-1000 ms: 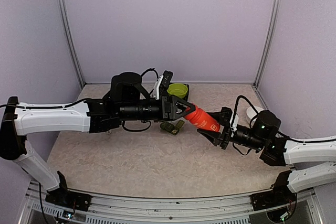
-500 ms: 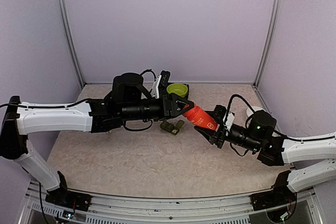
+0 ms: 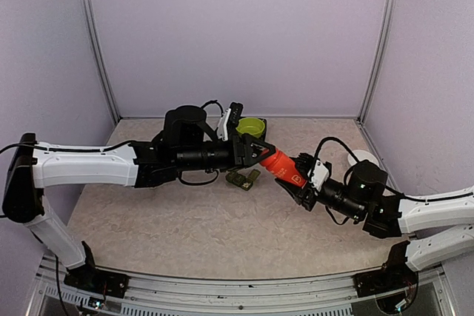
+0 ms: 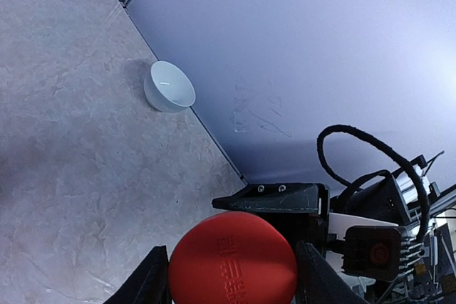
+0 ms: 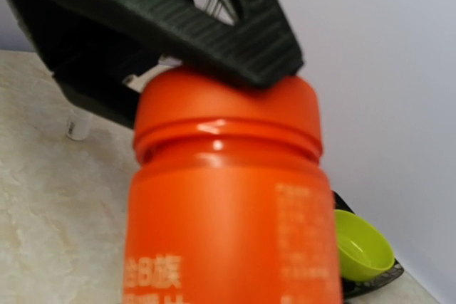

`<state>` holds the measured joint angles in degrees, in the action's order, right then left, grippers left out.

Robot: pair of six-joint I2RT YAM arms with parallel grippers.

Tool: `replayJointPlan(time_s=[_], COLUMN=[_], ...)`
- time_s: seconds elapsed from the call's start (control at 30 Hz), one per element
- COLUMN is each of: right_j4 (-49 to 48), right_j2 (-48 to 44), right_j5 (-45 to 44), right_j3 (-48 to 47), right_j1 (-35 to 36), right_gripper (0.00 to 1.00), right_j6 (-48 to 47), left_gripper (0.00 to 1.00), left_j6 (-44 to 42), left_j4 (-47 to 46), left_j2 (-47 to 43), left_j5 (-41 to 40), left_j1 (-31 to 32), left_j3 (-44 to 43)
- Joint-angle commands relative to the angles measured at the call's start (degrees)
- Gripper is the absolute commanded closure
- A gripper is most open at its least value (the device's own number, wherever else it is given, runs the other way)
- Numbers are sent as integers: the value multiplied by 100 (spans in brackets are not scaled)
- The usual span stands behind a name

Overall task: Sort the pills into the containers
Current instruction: Close the lid of the pill bottle, then screw the lid of the pill bottle onto the pill bottle.

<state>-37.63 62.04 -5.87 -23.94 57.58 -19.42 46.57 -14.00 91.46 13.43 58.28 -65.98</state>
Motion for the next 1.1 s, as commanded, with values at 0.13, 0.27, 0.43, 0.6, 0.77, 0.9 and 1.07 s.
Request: replayJointPlan(time_s=[0.13, 0.27, 0.43, 0.6, 0.77, 0.9, 1.07], right_j4=[-643, -488, -248, 327, 352, -49, 160], right_j2=[-655, -678, -603, -557, -703, -933, -851], right_j5=[636, 916, 1338, 1739, 2020, 2258, 2600], right_j3=[56, -13, -182, -361, -246, -55, -266], right_j1=[104, 111, 109, 105, 96, 95, 94], right_gripper=[88, 88, 88, 88, 88, 88, 88], right_j6=[701, 809, 1016, 1172, 1542, 2013, 2501], left_gripper=[52, 52, 52, 52, 53, 53, 53], left_j6=[-245, -250, -551, -1368, -1944, -2085, -2792], left_j4=[-483, -657, -801, -48, 62, -349, -231], left_j2=[91, 109, 90, 39, -21, -152, -339], left_j5=[927, 1033, 1431, 1511, 1823, 2128, 2246], left_j1=[245, 245, 252, 253, 254, 251, 274], left_j3=[245, 237, 168, -93, 8, 258, 345])
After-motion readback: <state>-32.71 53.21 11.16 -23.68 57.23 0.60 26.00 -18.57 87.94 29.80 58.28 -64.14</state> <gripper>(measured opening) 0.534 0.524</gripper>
